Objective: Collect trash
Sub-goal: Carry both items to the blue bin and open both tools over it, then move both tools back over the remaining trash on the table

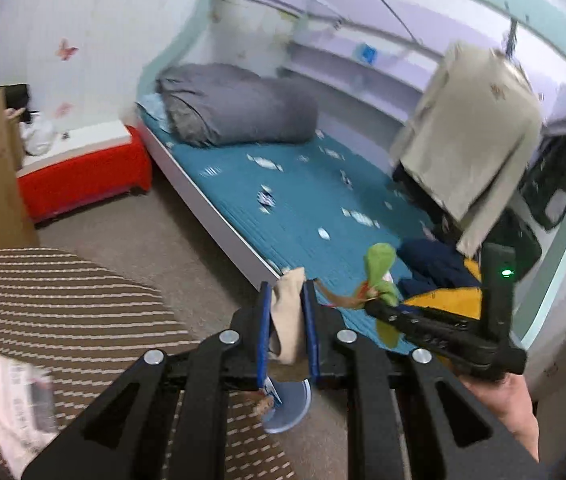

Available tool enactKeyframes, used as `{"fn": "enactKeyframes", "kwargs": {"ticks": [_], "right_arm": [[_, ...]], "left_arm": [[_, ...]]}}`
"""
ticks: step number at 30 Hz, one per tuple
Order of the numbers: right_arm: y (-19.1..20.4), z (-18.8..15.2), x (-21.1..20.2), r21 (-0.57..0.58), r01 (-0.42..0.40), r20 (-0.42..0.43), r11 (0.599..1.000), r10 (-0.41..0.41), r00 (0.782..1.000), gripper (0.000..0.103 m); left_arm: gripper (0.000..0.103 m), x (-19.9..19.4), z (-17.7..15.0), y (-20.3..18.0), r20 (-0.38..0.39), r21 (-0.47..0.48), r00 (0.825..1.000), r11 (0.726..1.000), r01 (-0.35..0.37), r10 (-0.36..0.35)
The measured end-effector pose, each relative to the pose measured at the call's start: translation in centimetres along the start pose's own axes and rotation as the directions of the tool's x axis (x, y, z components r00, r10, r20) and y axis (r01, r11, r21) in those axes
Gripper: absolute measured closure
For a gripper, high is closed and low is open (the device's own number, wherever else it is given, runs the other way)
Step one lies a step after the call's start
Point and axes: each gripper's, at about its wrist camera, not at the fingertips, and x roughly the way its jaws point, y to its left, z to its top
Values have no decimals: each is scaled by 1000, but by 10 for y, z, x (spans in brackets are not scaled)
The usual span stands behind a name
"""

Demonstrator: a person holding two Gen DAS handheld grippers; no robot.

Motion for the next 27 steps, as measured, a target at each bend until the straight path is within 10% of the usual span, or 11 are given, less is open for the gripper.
{"fn": "enactKeyframes", "kwargs": {"ticks": [8, 13, 16, 22, 24, 26, 27], "right_arm": [[-67, -29, 74, 140, 37, -169, 989, -13, 986, 78], [-94, -47, 127, 224, 35, -266, 974, 26, 964, 74], [-108, -52, 144, 282, 35, -284, 959, 49, 958, 45], [-125, -56, 136, 348, 57, -260, 936, 38, 965, 26], [-128, -56, 126, 358, 68, -244, 931, 24, 969, 23], [-128, -56, 113, 365, 79, -217, 928, 2, 976, 16], [-127, -56, 107, 366, 79, -203, 927, -3, 979, 14]], "left_arm": [[89, 89, -8, -33, -171, 41, 985, 999, 0, 7], [89, 144, -21, -39, -315, 55, 947, 998, -42, 58], [88, 177, -30, -40, -402, 59, 913, 997, -53, 72], [86, 214, -44, -46, -505, 89, 857, 994, -67, 103], [75, 220, -45, -47, -520, 104, 846, 992, -76, 120], [18, 225, -47, -47, -536, 120, 832, 988, -93, 143], [14, 225, -45, -47, -525, 127, 836, 986, -112, 163]]}}
